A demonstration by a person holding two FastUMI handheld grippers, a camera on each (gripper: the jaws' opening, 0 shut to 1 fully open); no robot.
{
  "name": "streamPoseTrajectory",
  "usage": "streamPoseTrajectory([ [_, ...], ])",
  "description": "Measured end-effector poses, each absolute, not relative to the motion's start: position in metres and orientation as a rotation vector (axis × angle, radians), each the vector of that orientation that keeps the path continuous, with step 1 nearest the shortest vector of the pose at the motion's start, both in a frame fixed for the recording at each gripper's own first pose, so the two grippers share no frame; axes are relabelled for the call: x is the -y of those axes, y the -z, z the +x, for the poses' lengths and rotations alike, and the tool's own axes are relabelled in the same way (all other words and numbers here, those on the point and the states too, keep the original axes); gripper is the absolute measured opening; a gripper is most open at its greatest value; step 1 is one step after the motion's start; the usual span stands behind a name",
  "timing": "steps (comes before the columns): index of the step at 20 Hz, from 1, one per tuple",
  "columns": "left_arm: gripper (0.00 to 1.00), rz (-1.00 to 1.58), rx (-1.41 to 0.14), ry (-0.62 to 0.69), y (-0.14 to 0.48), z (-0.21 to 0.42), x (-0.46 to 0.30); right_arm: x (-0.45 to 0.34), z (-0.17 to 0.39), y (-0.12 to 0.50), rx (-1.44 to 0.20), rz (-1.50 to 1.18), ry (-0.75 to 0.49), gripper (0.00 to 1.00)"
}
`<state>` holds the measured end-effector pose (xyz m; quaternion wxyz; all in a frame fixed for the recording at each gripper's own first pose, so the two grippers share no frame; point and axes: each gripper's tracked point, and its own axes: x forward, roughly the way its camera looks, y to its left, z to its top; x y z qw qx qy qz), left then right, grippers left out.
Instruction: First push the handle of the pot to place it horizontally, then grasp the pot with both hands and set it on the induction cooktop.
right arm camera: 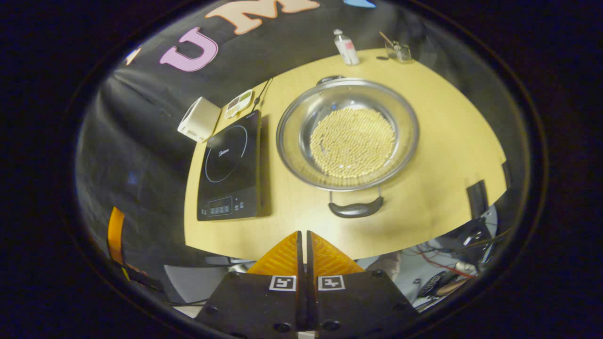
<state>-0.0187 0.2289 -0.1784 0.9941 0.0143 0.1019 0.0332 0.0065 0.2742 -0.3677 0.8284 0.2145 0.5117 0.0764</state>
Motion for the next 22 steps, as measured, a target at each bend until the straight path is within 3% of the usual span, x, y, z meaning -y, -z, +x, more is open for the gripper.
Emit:
streamPoseTrajectory([
  [12,0.94,0.021,-0.227,-0.080,0.185,-0.016,-0.238,-0.257,0.047,0.425,-1.187,0.402,-0.058,0.03],
  [13,0.93,0.025,-0.227,-0.078,0.183,-0.016,-0.237,-0.254,0.045,0.427,-1.189,0.388,-0.050,0.00],
  [22,0.96,0.011,-0.258,-0.013,0.192,-0.002,-0.218,-0.224,0.054,0.427,-1.172,0.352,0.026,0.02],
])
